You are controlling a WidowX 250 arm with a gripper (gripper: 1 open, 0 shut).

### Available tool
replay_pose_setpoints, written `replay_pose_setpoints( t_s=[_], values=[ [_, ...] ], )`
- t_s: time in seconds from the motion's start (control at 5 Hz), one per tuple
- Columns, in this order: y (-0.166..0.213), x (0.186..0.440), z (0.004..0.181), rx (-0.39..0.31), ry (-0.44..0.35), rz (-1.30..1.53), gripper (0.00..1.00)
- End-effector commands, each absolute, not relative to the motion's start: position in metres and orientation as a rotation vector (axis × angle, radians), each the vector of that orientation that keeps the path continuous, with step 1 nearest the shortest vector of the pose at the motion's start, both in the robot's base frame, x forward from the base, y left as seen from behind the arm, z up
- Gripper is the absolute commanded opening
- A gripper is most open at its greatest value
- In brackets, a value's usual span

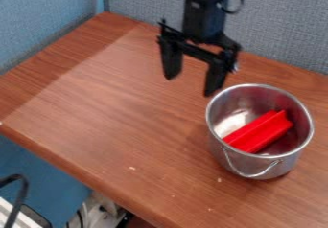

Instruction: Move the red object from the metal pot to the table

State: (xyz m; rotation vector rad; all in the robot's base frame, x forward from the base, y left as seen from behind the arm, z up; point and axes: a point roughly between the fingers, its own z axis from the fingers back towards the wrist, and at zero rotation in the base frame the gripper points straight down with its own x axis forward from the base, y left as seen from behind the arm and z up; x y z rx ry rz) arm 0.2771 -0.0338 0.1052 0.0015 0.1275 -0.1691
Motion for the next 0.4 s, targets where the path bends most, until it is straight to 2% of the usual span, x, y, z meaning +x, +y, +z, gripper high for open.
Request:
replay_pose_setpoints(
  t_s=[0.0, 0.2],
  values=[
    [-0.052, 0.275, 0.116, -0.003, 0.062, -0.213, 1.0],
    [-0.068, 0.274, 0.109, 0.006, 0.057, -0.258, 1.0]
  ],
)
